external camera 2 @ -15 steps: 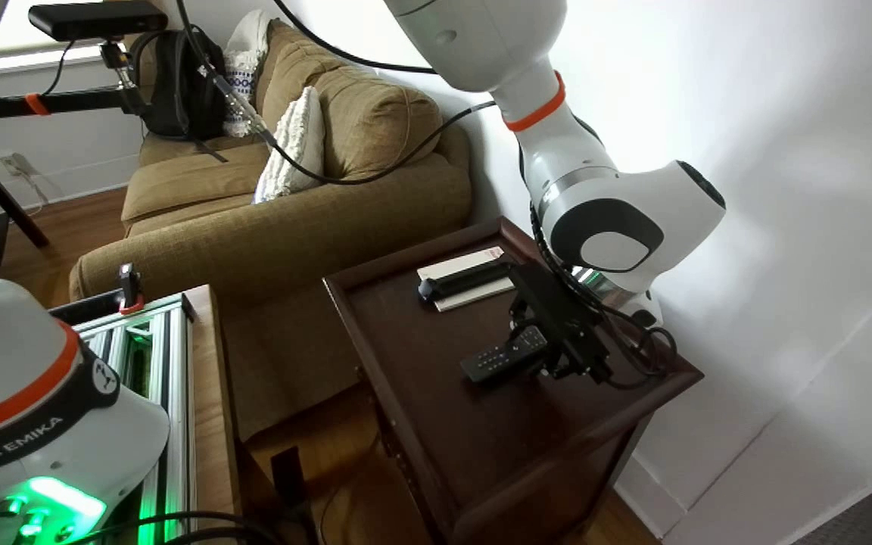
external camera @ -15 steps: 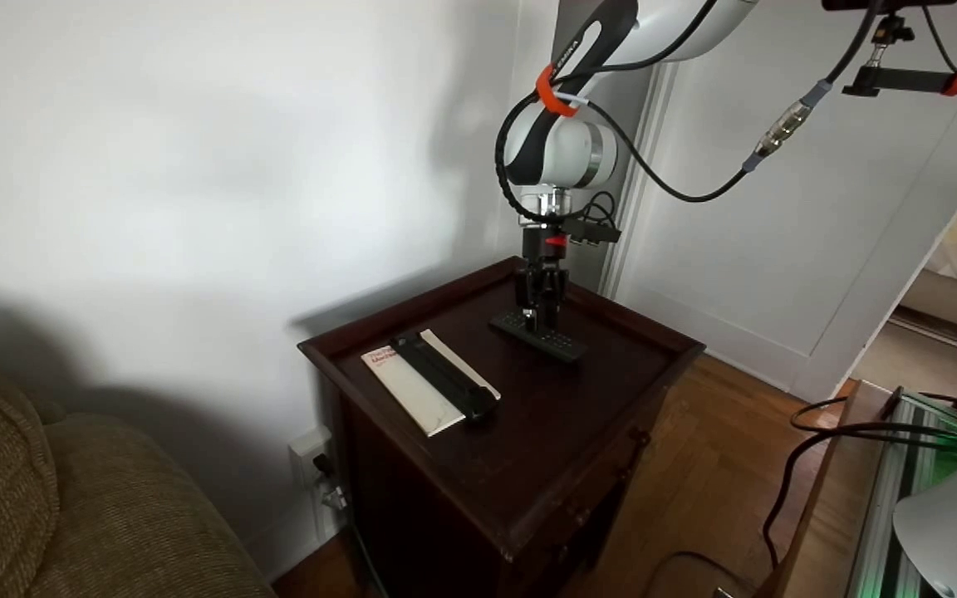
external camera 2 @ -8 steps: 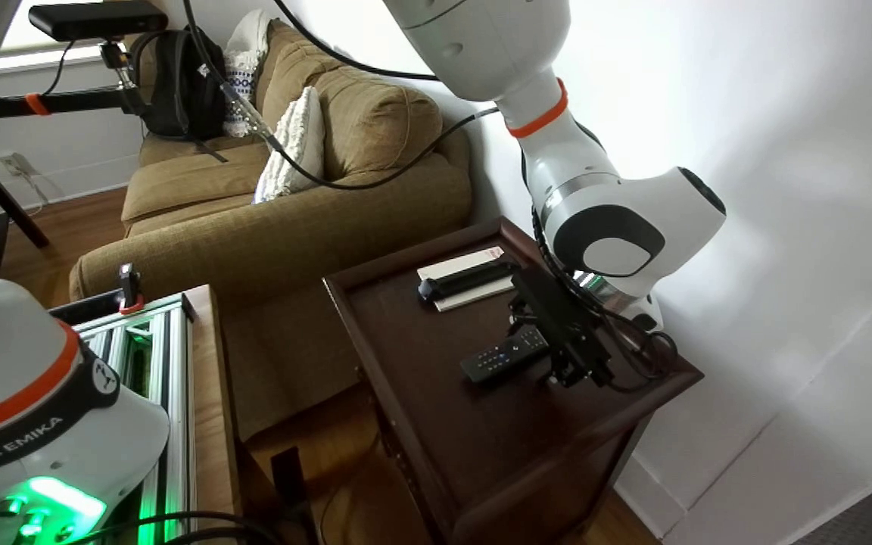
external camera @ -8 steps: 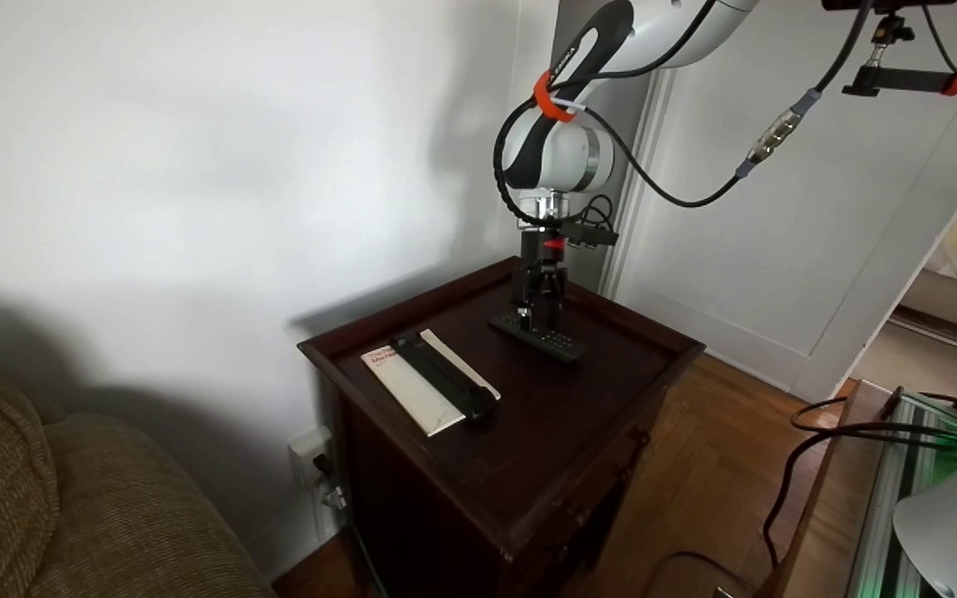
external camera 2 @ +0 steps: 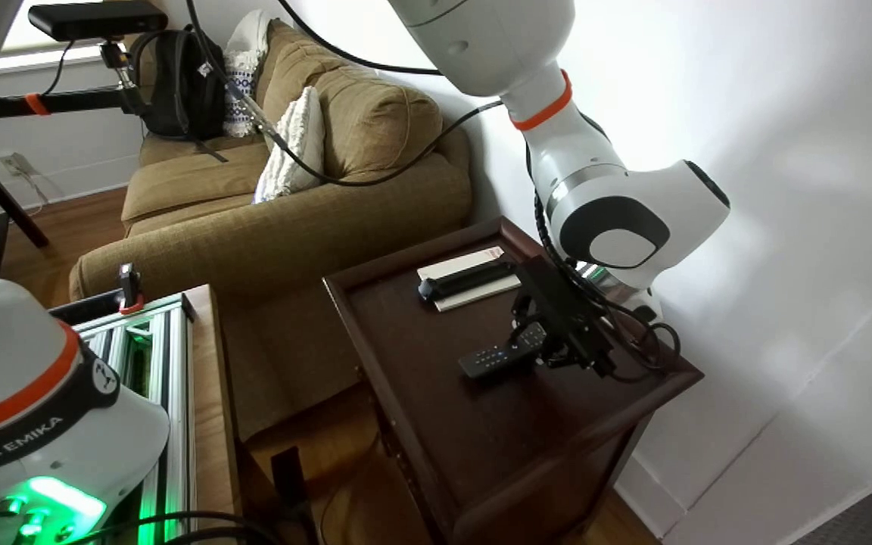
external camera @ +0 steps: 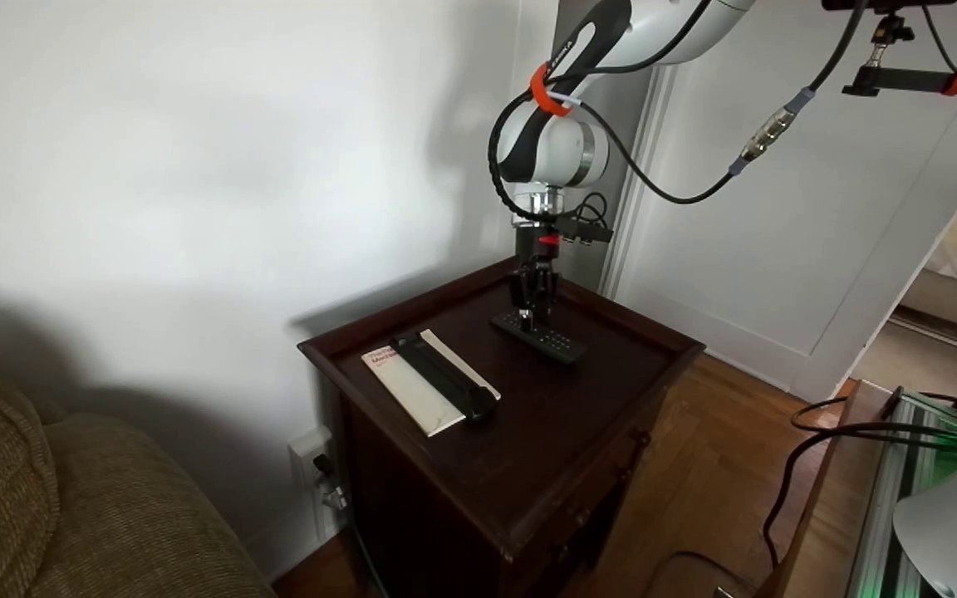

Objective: Turn the black remote over

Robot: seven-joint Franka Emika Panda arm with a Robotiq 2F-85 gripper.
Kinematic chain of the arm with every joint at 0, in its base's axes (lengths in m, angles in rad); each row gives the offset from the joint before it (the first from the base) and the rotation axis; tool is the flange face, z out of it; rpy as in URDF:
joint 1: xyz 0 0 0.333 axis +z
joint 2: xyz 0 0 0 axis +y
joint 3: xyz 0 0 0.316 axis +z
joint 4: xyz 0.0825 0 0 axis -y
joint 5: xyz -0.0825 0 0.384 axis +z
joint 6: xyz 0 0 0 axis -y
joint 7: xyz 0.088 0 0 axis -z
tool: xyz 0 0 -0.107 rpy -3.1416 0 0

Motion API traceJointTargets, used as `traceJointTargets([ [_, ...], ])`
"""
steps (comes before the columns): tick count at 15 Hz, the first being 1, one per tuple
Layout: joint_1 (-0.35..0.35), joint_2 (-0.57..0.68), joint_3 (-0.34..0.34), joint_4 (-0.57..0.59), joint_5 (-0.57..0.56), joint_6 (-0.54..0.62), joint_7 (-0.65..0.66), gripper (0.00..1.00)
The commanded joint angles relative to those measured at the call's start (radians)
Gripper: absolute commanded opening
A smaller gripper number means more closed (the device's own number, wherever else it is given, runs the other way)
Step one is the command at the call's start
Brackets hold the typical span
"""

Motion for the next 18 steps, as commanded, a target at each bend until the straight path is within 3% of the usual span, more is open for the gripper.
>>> traceJointTargets([
  [1, -0.026, 0.042, 0.02, 0.038, -0.017, -0.025, -0.017, 0.78],
  [2, -0.026, 0.046, 0.02, 0.04, -0.018, -0.028, -0.018, 0.86],
  [4, -0.026, 0.049, 0.021, 0.043, -0.019, -0.032, -0.018, 0.47],
  [5, -0.027, 0.05, 0.021, 0.045, -0.018, -0.034, -0.019, 0.47],
  [8, -0.028, 0.048, 0.022, 0.051, -0.019, -0.046, -0.022, 0.25],
  [11, -0.031, 0.04, 0.02, 0.058, -0.021, -0.083, -0.025, 0.2],
  [12, -0.031, 0.035, 0.018, 0.062, -0.024, -0.096, -0.028, 0.11],
  [14, -0.029, 0.026, 0.012, 0.068, -0.032, -0.119, -0.028, 0.03],
  [15, -0.027, 0.017, 0.009, 0.064, -0.037, -0.122, -0.024, 0.06],
  [16, -0.026, 0.013, 0.009, 0.063, -0.042, -0.126, -0.022, 0.0],
  [18, -0.023, 0.01, 0.01, 0.065, -0.053, -0.132, -0.021, 0.0],
])
